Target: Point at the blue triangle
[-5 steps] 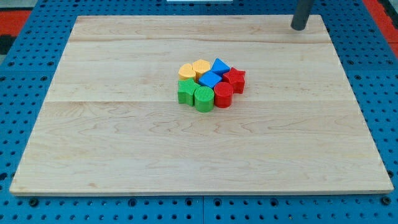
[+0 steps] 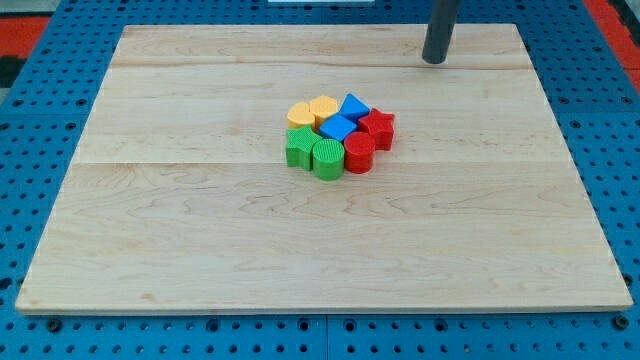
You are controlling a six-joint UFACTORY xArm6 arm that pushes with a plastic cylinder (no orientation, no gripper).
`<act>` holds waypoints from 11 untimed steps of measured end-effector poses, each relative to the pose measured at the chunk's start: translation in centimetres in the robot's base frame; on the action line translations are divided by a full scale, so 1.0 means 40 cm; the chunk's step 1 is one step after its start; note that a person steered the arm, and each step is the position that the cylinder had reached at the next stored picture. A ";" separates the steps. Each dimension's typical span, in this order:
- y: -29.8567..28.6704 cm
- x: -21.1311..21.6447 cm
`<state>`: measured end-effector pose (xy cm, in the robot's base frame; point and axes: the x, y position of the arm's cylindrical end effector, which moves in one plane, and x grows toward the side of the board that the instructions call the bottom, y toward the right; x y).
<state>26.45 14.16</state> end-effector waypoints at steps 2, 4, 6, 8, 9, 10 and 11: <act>-0.066 0.038; -0.131 0.068; -0.131 0.083; -0.161 0.190; -0.161 0.209; -0.161 0.207; -0.167 0.119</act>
<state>31.22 7.47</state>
